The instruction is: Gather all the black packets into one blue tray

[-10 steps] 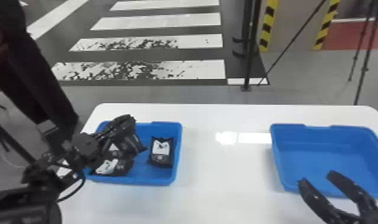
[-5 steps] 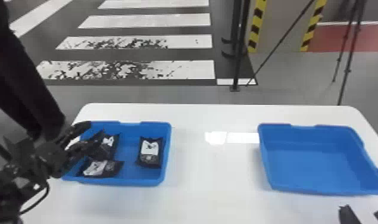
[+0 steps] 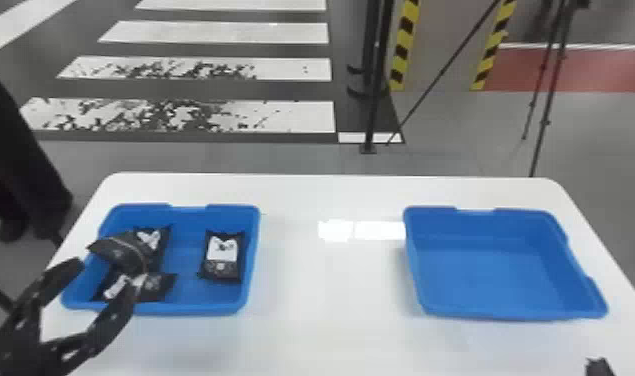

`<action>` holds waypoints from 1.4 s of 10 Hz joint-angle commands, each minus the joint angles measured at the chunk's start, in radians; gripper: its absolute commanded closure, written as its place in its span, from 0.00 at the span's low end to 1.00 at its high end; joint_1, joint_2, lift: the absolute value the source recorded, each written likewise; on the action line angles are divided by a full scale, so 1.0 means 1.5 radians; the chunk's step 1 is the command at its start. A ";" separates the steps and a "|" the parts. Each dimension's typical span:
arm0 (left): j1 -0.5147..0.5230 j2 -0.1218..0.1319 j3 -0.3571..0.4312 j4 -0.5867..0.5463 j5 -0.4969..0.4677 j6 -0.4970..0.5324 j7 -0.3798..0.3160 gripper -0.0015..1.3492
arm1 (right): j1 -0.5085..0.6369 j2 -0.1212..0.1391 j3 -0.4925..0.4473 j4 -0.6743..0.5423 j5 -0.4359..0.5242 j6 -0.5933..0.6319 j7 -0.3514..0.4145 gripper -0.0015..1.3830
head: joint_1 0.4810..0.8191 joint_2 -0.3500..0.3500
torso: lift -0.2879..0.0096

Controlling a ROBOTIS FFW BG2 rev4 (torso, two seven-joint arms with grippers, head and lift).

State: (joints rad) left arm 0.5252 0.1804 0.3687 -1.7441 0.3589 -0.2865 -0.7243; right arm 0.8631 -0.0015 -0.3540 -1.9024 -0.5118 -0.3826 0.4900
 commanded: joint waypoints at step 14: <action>0.314 -0.090 -0.010 -0.188 0.062 -0.053 0.115 0.14 | 0.068 0.002 -0.009 -0.022 0.057 -0.113 -0.037 0.15 | 0.63 0.36 | 0.60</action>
State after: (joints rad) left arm 0.9981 0.0451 0.3544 -2.0259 0.4527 -0.3669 -0.5521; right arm 0.9655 -0.0015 -0.3668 -1.9368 -0.4267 -0.5535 0.4343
